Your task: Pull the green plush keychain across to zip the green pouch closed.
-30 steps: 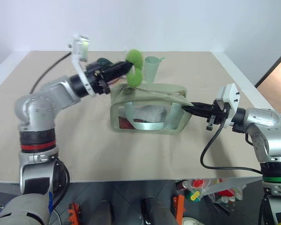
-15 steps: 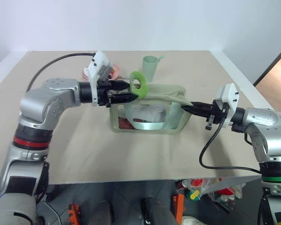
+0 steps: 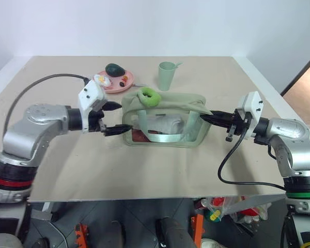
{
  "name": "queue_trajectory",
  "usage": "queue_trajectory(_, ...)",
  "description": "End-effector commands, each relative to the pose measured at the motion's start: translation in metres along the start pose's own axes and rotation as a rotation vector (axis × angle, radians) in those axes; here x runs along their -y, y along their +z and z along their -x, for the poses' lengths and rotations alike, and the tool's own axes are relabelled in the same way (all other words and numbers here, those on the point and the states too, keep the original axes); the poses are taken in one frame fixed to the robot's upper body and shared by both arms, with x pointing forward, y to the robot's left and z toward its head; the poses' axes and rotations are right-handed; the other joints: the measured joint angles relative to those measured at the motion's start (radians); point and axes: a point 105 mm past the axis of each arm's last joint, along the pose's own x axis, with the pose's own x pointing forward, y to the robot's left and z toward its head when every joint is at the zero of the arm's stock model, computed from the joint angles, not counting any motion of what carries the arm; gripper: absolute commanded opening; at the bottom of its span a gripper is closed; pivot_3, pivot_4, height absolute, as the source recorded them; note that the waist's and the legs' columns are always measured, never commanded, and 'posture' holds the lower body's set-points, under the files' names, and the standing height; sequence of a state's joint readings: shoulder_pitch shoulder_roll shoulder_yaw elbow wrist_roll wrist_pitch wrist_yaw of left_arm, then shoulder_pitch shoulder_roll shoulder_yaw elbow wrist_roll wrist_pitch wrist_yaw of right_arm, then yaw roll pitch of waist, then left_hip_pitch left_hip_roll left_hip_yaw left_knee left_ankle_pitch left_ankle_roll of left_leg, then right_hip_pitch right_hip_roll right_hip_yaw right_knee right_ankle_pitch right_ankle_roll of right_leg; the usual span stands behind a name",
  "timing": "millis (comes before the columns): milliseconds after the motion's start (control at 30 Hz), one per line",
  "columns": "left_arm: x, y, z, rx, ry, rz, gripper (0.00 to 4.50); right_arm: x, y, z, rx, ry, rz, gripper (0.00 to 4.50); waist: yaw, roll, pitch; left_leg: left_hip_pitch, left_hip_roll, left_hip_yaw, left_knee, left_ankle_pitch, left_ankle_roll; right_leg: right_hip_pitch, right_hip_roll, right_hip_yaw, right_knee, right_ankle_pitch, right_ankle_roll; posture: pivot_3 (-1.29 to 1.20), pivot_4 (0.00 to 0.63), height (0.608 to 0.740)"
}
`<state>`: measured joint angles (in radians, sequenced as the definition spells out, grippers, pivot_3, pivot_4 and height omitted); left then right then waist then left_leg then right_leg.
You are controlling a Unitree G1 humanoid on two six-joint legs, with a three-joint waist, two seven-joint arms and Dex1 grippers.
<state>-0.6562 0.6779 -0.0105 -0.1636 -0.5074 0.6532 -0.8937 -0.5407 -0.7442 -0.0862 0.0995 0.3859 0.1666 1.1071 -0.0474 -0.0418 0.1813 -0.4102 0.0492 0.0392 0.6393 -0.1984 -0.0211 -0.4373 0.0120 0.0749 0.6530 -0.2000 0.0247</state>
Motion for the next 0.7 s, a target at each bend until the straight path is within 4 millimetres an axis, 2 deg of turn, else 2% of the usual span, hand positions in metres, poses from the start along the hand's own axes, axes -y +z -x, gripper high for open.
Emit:
queue_trajectory(33, -0.016, 0.015, 0.005, 0.136, 0.125, 0.035, 3.3, 0.003, 0.011, -0.001, 0.025, -0.001, 0.045, 0.0, -0.002, 0.0, 0.0, 0.0, 0.0, 0.0, 0.0, 0.0, 0.0, 0.0, 0.0, 0.0, 0.0, 0.0, 0.0, 0.0, 0.15, 0.74)
queue_trajectory(267, -0.005, -0.001, 0.001, 0.096, 0.088, 0.081, 0.97, 0.0, 0.012, 0.001, 0.025, 0.012, 0.018, 0.0, -0.002, 0.0, 0.0, 0.002, 0.001, 0.0, -0.002, 0.0, 0.0, 0.0, 0.001, 0.001, 0.001, 0.0, 0.0, 0.0, 0.15, 0.74)
queue_trajectory(333, -0.006, 0.001, 0.004, 0.096, 0.096, 0.077, 0.23, 0.0, 0.012, 0.003, 0.018, 0.012, 0.011, 0.0, -0.001, 0.0, 0.0, 0.002, 0.001, 0.0, -0.001, 0.0, 0.0, 0.0, 0.001, 0.001, 0.001, 0.0, 0.0, 0.0, 0.15, 0.74)
queue_trajectory(367, -0.008, 0.003, 0.006, 0.099, 0.103, 0.075, 0.03, 0.0, 0.011, 0.003, 0.016, 0.008, 0.015, 0.0, -0.001, 0.0, 0.0, 0.002, 0.001, 0.0, -0.001, 0.0, 0.0, 0.001, 0.001, 0.001, 0.001, 0.0, 0.0, 0.0, 0.15, 0.74)
queue_trajectory(500, -0.011, 0.009, 0.007, 0.122, 0.103, 0.06, 0.03, -0.001, 0.01, 0.005, 0.008, 0.006, 0.022, 0.0, -0.001, 0.0, 0.0, 0.002, 0.0, 0.0, -0.001, 0.0, 0.0, 0.001, 0.001, 0.001, 0.001, 0.0, 0.0, 0.0, 0.15, 0.74)
queue_trajectory(700, -0.011, 0.007, 0.001, 0.122, 0.111, 0.036, 0.03, 0.0, 0.009, 0.006, 0.003, -0.002, 0.029, 0.0, -0.002, 0.0, 0.0, 0.002, 0.0, 0.0, -0.001, 0.0, 0.0, 0.0, 0.001, 0.001, 0.0, 0.0, 0.0, 0.0, 0.15, 0.74)
